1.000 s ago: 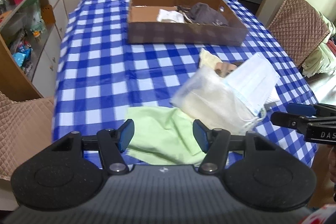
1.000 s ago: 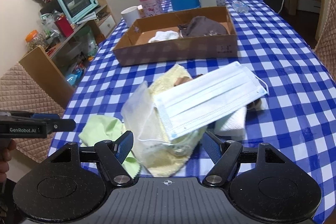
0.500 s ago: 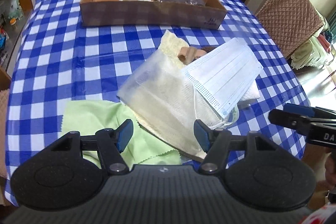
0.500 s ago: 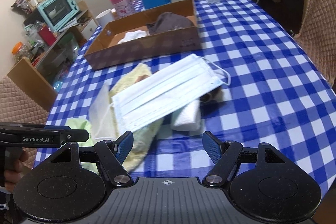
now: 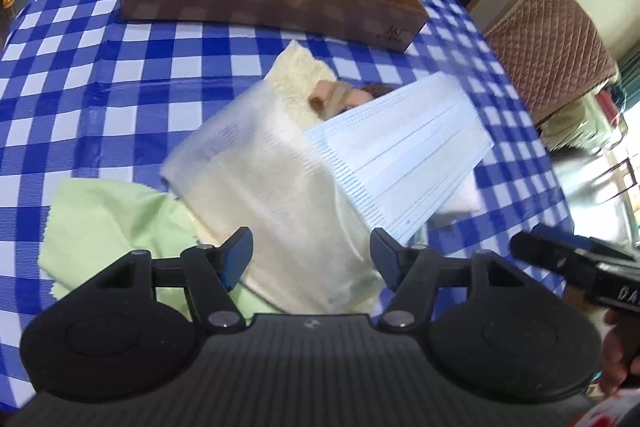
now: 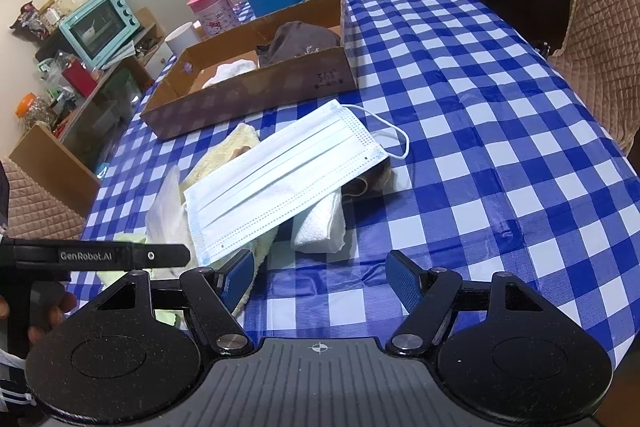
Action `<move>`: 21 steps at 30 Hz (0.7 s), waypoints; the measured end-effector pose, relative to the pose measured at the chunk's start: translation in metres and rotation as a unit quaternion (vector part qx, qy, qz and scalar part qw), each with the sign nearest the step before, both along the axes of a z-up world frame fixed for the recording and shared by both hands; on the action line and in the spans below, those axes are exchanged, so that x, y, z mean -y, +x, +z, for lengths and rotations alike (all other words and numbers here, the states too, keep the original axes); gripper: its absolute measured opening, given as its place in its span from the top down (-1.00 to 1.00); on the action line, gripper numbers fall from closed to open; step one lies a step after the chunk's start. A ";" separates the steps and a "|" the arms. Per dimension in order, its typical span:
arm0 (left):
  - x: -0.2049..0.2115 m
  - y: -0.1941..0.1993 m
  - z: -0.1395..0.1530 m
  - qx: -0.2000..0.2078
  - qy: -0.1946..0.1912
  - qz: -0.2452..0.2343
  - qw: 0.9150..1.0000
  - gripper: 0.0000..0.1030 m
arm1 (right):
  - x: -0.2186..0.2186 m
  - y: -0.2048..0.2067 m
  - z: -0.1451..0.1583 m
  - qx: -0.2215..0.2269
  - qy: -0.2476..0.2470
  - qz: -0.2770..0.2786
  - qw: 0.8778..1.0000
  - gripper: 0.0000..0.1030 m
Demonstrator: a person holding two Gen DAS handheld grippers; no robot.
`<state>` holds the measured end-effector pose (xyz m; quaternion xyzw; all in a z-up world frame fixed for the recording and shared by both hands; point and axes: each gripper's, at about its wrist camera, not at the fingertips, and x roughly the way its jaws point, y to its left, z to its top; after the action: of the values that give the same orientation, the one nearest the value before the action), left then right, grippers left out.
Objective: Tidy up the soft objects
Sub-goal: 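Close the left tool on the clear plastic bag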
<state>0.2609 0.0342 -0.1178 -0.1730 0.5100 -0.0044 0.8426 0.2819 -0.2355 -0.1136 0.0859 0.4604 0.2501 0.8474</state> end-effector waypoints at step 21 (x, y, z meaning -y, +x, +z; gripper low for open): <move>-0.051 -0.014 0.014 0.008 0.027 0.061 0.998 -0.14 | -0.013 0.016 -0.006 -0.009 0.019 0.007 1.000 -0.42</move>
<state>0.2472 0.0853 -0.1041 -0.1810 0.4914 0.0590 0.8499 0.2981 -0.2224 -0.1191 0.1012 0.4636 0.2637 0.8398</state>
